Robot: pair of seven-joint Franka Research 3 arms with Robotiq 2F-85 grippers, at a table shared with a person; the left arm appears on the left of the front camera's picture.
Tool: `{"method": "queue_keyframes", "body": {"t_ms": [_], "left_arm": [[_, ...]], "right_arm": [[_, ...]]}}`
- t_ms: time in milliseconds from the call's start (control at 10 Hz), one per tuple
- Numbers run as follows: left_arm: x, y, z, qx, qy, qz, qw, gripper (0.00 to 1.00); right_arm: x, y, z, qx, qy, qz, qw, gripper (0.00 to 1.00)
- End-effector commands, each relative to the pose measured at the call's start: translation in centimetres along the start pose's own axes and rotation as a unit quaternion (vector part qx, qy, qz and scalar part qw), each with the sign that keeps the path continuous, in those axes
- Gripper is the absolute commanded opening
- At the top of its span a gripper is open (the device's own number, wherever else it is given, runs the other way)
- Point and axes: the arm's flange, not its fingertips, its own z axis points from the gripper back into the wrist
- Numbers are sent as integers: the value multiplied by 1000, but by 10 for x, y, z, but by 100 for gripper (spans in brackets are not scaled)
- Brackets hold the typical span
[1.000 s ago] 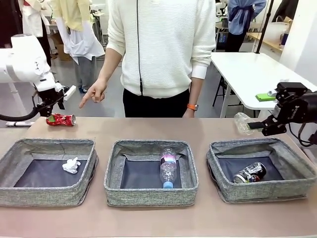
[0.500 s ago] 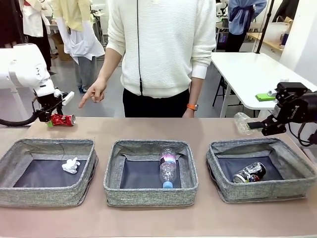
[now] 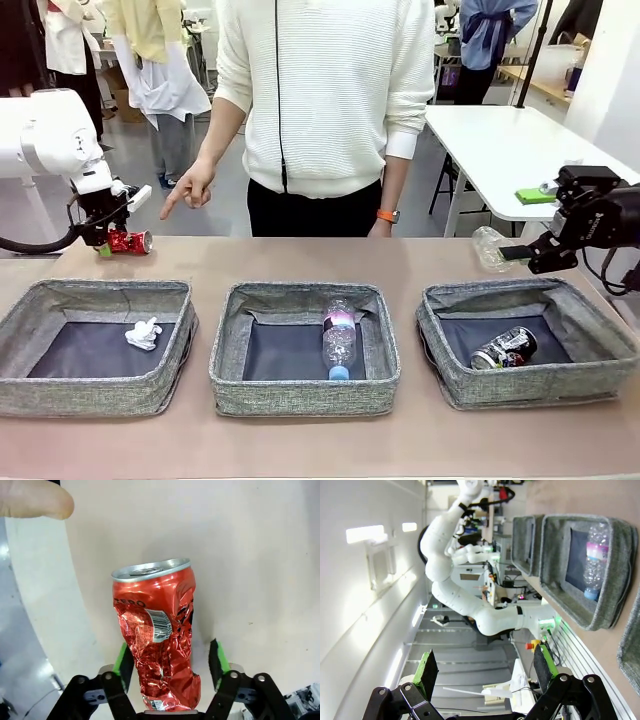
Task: Sort the waste into the appropriate baskets.
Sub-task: Pick up the waste item pointed out by the person.
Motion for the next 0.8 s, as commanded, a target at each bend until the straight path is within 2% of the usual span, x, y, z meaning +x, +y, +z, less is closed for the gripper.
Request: {"method": "queue_keyframes", "body": {"t_ms": [0,100,200,700], "left_arm": [[4,2,4,0,0,2,1000,37],[6,2,4,0,0,4,1000,30],[5,1,4,-1,5,3,1000,0],[7,-1,8,-16,-8,18,1000,0]], "right_arm": [[0,2,1,6,3,9,1000,100],[0,2,1,6,3,9,1000,100],[0,2,1,6,3,9,1000,100],[0,2,1,6,3,9,1000,100]]}}
